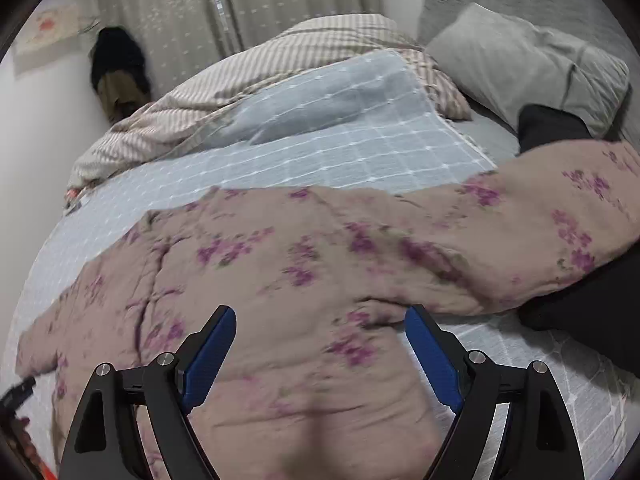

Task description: Fold large clothes

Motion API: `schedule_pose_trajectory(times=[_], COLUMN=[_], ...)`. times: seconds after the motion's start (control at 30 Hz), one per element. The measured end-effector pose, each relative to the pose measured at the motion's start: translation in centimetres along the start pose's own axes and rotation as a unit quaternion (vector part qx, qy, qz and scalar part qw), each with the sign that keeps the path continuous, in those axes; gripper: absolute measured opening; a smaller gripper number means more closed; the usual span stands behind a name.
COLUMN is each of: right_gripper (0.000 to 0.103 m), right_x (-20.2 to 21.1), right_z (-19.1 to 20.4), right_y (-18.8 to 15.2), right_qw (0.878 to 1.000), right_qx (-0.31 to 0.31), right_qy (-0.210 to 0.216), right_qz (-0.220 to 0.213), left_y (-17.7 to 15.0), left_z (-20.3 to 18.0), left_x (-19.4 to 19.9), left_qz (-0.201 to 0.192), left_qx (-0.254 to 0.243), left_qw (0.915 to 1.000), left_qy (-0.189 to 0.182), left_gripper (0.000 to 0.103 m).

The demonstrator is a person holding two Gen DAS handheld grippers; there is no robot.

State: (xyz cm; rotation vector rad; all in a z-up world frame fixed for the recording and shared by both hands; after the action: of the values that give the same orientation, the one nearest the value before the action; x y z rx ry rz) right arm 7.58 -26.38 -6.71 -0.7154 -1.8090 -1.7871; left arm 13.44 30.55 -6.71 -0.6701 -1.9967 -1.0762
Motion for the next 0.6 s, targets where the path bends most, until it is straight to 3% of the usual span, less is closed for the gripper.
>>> schedule_pose_trajectory(times=[0.17, 0.23, 0.3, 0.4, 0.47, 0.6], right_gripper=[0.091, 0.091, 0.091, 0.091, 0.091, 0.091], right_x=[-0.2, -1.3, -3.1, -3.7, -4.0, -4.7], right_z=[4.1, 5.5, 7.4, 9.4, 10.6, 12.2], right_y=[-1.2, -2.4, -2.9, -3.0, -3.1, -3.8], right_qw=[0.999, 0.999, 0.999, 0.998, 0.997, 0.995], right_qx=[-0.005, -0.012, 0.009, 0.043, 0.063, 0.091], right_qy=[0.002, 0.025, 0.051, 0.044, 0.051, 0.049], right_qz=[-0.035, -0.026, 0.011, 0.007, 0.007, 0.012], left_y=[2.8, 4.0, 5.1, 6.9, 8.2, 10.3], left_z=[6.7, 9.4, 11.6, 14.9, 16.5, 19.2], left_x=[-0.2, -0.6, -0.8, -1.2, -1.7, -3.1], left_qz=[-0.005, -0.013, -0.026, -0.044, -0.055, -0.072], left_qx=[0.081, 0.117, 0.149, 0.194, 0.219, 0.262], left_qw=[0.9966, 0.9929, 0.9883, 0.9797, 0.9738, 0.9616], left_qy=[-0.011, -0.012, -0.019, -0.022, -0.025, -0.038], left_gripper=[0.102, 0.102, 0.102, 0.102, 0.1, 0.086])
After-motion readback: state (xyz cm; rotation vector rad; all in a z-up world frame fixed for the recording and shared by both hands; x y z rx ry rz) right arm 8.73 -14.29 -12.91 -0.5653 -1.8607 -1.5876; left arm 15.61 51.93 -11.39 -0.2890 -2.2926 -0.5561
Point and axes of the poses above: each gripper's, at about its wrist camera, not at the fingertips, and x roughly against the way its jaws point, z to its left, y to its top, the point moved 3 cm from there along -x, roughly the way its jaws point, and after that the axes turned 14 degrees about x, right-handed, at the moved point
